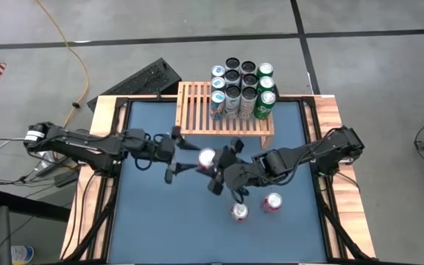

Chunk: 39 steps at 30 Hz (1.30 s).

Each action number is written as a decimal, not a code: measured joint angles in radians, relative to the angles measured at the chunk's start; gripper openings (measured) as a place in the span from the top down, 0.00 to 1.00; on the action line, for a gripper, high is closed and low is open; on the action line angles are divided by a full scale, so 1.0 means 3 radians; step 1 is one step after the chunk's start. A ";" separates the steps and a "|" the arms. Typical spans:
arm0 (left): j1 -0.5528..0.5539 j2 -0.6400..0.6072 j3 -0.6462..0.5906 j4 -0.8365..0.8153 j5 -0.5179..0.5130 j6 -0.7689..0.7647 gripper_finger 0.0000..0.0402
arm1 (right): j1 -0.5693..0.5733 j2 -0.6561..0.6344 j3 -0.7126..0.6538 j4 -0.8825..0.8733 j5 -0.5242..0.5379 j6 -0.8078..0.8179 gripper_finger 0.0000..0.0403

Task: Place canned beverage on shelf
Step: Put the left red soda can on the shelf

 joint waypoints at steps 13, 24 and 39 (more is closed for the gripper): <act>-0.0234 -0.0058 -0.0007 -0.0595 -0.0430 0.0308 0.35 | -0.0098 -0.0036 0.0010 0.0162 0.0181 0.0366 0.48; -0.0235 -0.0041 -0.0016 -0.0336 -0.0780 -0.0088 0.35 | -0.0197 -0.0046 0.0012 0.0154 0.0157 0.0551 0.48; -0.0186 -0.0008 -0.0002 -0.0253 -0.0627 0.0042 0.19 | -0.0193 -0.0046 0.0013 0.0147 0.0128 0.0587 0.48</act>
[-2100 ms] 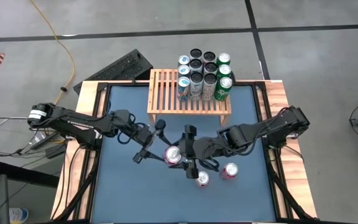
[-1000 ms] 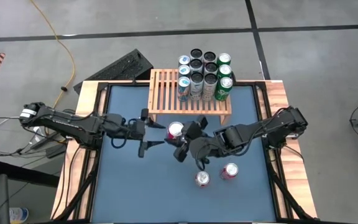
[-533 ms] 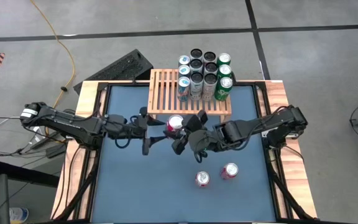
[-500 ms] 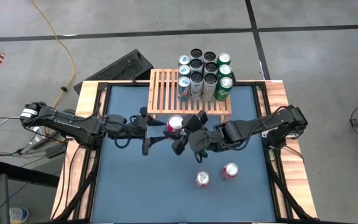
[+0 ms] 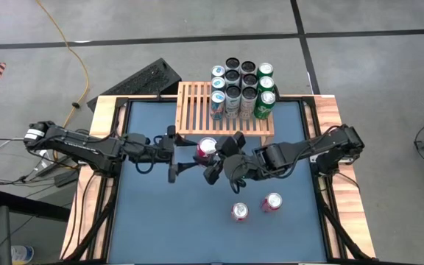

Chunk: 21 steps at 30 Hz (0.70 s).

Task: Place canned beverage on shelf
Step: Put the left red soda can on the shelf

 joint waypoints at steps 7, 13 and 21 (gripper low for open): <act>0.0022 0.0120 0.0074 0.0009 0.0032 -0.0050 0.13 | -0.0031 0.0027 0.0003 0.0002 -0.0070 0.0006 0.48; 0.0029 0.0265 0.0318 -0.0250 0.0049 0.0000 0.13 | -0.0045 0.0052 0.0004 0.0067 -0.0128 -0.0036 0.48; 0.0049 0.0564 0.0473 -0.0311 0.0133 -0.0114 0.13 | -0.0048 0.0052 0.0004 0.0068 -0.0177 -0.0051 0.48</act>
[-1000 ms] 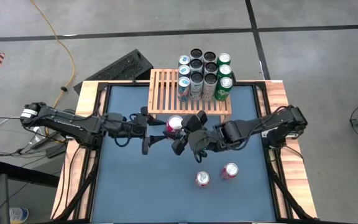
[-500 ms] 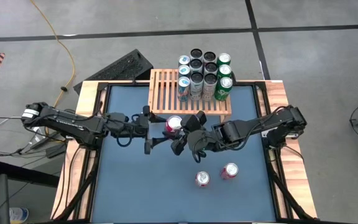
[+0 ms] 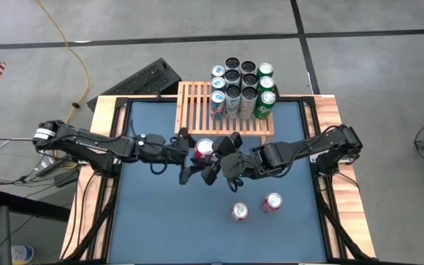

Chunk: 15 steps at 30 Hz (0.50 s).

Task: Place canned beverage on shelf
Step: Put the left red soda can on the shelf

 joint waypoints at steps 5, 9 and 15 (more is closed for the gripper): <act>0.0000 0.0096 0.0098 0.0003 0.0033 -0.0060 0.13 | 0.0002 -0.0001 0.0000 -0.0072 -0.0001 0.0000 0.48; 0.0000 0.0110 0.0157 -0.0020 0.0104 -0.0058 0.13 | 0.0007 -0.0001 0.0000 -0.0154 -0.0032 -0.0001 0.48; 0.0006 0.0115 0.0185 -0.0021 0.0084 -0.0008 0.13 | 0.0006 -0.0003 0.0000 -0.0161 -0.0056 -0.0001 0.48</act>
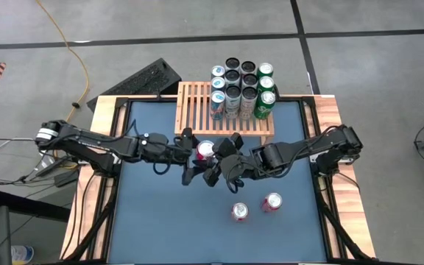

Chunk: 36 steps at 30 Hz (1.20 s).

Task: Place canned beverage on shelf
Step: Put the left red soda can on the shelf

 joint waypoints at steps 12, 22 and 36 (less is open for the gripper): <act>0.0000 0.0003 -0.0003 0.0014 -0.0019 -0.0008 0.26 | 0.0000 -0.0001 0.0000 -0.0019 -0.0016 0.0029 0.33; 0.0000 0.0004 -0.0013 -0.0049 -0.0051 -0.0021 0.22 | 0.0022 -0.0050 0.0000 -0.0019 0.0028 -0.0063 0.31; 0.0229 -0.0284 -0.0037 0.0121 -0.0107 0.0309 0.25 | 0.0478 -0.0736 0.0005 -0.0033 0.0996 -0.0352 0.31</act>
